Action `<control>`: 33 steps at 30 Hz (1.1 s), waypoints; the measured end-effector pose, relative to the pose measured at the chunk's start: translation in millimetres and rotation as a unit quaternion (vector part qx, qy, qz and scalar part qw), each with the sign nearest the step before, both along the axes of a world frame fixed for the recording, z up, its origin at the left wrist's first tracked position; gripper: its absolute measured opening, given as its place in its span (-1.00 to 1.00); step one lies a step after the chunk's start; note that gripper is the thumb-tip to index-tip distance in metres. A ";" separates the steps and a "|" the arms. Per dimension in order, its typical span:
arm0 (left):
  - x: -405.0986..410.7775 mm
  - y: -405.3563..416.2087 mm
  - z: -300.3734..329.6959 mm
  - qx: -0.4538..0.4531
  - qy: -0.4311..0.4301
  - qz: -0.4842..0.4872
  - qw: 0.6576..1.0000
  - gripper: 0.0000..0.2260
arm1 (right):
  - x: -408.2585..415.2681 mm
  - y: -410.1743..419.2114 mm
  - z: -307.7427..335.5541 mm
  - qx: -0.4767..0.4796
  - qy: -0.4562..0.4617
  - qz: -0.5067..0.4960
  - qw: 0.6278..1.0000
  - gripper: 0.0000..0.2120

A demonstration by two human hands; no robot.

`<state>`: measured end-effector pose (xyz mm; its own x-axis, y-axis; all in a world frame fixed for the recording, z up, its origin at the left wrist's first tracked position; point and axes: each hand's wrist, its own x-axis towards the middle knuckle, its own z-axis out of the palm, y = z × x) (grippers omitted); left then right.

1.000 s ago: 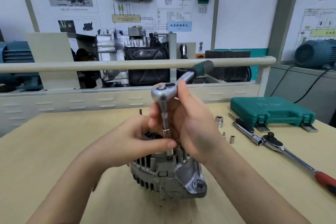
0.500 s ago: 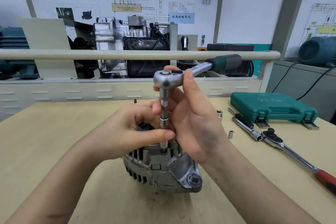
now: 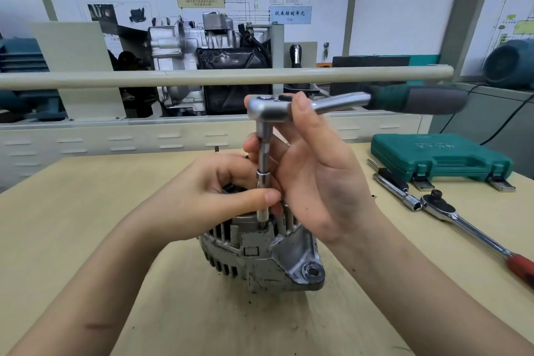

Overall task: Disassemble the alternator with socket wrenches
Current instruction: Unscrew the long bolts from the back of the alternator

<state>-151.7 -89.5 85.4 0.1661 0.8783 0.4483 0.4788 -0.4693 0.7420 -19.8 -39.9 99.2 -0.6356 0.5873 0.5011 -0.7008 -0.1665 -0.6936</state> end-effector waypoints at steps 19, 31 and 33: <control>-4.5 -0.4 -0.1 0.009 0.014 0.029 0.999 -0.67 | -1.4 -3.8 2.4 0.003 -0.001 0.005 1.000 -0.48; 2.9 -2.2 2.2 0.020 0.049 0.076 0.996 -0.51 | -2.7 1.5 3.5 -0.037 -0.026 -0.001 0.999 -0.57; 3.8 -2.1 2.6 0.019 0.048 0.081 0.995 -0.61 | -2.4 0.3 2.3 -0.031 -0.013 -0.002 0.999 -0.52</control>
<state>-147.9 -91.6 88.0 0.0677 0.8797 0.4707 0.6184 -0.4072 0.6721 -22.2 -39.5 101.5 -0.6461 0.6191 0.4464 -0.6831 -0.2082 -0.7000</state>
